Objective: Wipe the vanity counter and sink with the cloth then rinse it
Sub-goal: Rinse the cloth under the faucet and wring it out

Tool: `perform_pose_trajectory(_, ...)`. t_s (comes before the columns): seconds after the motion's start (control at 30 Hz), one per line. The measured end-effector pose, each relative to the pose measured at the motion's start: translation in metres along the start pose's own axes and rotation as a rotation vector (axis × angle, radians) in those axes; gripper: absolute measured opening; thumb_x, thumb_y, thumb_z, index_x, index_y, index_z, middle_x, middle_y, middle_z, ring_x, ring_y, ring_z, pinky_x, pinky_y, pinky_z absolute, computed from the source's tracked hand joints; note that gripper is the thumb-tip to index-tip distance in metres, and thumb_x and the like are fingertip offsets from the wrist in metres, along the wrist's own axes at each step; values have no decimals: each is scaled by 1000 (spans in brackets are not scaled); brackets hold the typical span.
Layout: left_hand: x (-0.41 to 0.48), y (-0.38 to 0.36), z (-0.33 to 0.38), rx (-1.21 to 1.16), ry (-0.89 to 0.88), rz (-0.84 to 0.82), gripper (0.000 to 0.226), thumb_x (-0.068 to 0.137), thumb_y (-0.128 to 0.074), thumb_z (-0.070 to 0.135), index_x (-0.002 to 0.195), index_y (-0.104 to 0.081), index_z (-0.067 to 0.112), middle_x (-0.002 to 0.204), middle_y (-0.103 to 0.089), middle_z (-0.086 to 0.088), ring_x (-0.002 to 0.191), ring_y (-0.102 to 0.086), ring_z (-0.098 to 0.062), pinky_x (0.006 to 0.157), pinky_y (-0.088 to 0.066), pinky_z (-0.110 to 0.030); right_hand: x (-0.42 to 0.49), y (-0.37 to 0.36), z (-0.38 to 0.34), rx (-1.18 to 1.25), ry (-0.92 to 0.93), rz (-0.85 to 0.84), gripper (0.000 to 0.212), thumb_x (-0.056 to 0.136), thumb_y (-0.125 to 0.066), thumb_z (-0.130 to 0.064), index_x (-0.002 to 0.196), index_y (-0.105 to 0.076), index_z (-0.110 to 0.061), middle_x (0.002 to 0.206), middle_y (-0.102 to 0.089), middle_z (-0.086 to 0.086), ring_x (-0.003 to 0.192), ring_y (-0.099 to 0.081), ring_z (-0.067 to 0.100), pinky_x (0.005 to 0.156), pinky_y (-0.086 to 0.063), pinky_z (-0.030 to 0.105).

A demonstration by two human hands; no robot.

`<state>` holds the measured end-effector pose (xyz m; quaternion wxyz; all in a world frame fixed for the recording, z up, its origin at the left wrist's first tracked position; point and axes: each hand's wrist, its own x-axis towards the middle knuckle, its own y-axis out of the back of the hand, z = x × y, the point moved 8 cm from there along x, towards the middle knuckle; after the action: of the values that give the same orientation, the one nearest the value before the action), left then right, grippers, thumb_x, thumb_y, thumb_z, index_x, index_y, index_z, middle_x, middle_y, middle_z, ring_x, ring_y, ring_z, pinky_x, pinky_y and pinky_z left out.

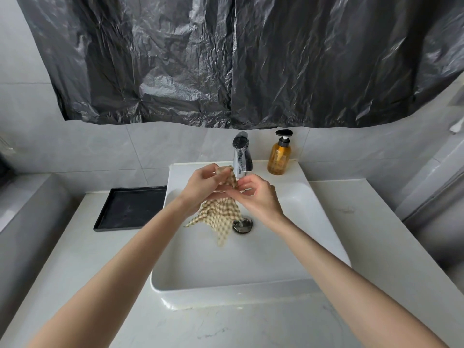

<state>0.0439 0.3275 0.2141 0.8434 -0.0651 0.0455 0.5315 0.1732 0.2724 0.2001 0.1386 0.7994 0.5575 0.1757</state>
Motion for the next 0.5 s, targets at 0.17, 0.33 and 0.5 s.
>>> perform_pose_trajectory(0.17,-1,13,6,160,-62,19,20,94,-55,23,92,-58,4,98,-68,-6,87,-68,-21,72,-60,-30,7,2,-5,7,54,28,11,83,-71,-20,91,-73,-13,86,-74,-4,77,-66,-2,73,-48,13)
perform_pose_trajectory(0.33,0,26,14,399,-161,103,18,93,-54,28,89,-61,12,108,-64,-11,97,-65,-24,77,-59,-34,22,11,-7,-44,57,-124,14,77,-77,-25,88,-77,-17,89,-75,-4,87,-70,7,88,-55,31)
perform_pose_trajectory(0.5,1,23,17,395,-186,54,21,93,-54,28,84,-57,9,102,-65,-9,94,-68,-19,80,-58,-36,26,22,-17,-68,41,-225,15,77,-78,-22,88,-77,-11,85,-75,-3,81,-70,5,82,-54,18)
